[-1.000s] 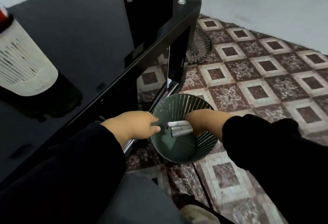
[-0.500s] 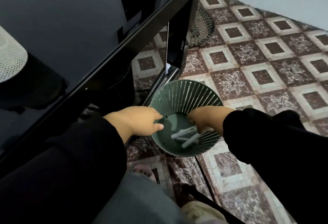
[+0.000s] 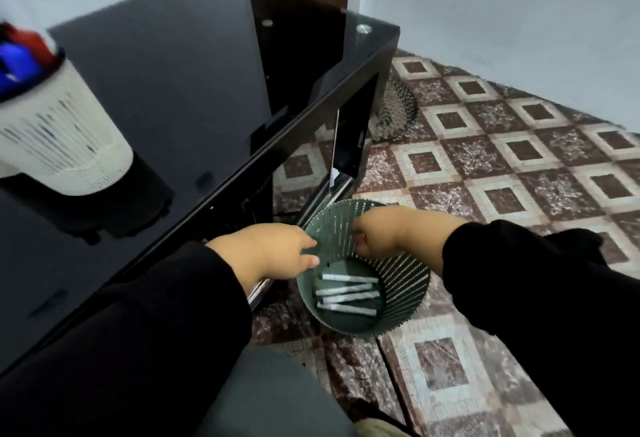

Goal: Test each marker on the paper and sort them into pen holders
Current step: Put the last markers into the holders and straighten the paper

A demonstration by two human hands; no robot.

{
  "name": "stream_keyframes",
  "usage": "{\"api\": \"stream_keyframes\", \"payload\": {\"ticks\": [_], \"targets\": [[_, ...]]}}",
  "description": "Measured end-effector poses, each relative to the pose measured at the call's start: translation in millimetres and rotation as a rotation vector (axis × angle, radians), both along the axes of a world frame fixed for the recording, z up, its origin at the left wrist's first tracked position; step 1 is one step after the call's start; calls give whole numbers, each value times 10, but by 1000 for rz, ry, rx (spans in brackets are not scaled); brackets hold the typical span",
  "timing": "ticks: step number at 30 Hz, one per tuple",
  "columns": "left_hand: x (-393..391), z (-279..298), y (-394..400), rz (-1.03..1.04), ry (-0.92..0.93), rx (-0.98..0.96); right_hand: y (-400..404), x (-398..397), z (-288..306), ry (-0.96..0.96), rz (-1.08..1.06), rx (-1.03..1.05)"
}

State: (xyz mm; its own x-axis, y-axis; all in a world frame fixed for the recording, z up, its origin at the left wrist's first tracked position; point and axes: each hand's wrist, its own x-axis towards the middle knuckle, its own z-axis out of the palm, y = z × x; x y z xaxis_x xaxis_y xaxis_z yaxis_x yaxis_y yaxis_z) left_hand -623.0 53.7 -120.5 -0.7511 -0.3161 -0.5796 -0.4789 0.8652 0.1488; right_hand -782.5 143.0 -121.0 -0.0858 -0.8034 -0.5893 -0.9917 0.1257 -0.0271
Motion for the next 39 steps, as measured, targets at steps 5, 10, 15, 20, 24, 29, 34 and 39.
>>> {"api": "stream_keyframes", "payload": {"ticks": [5, 10, 15, 20, 24, 29, 34, 39], "targets": [[266, 567, 34, 63, 79, -90, -73, 286, 691, 11, 93, -132], [713, 1122, 102, 183, 197, -196, -162, 703, 1244, 17, 188, -228], [1279, 1510, 188, 345, 280, -297, -304, 1224, 1626, 24, 286, -281], [1876, 1616, 233, 506, 322, -362, -447, 1794, 1825, 9, 395, -304], [2302, 1631, 267, 613, 300, -382, -543, 2200, 1879, -15, 462, -289], [2827, 1597, 327, 754, 299, -420, -694, 2685, 1837, -34, 527, -276], [3379, 1449, 372, 948, 260, -433, -869, 3140, 1702, -58, 558, -307], [3855, 1327, 422, 1128, 235, -406, -975, 3430, 1527, -64, 495, -315]]}}
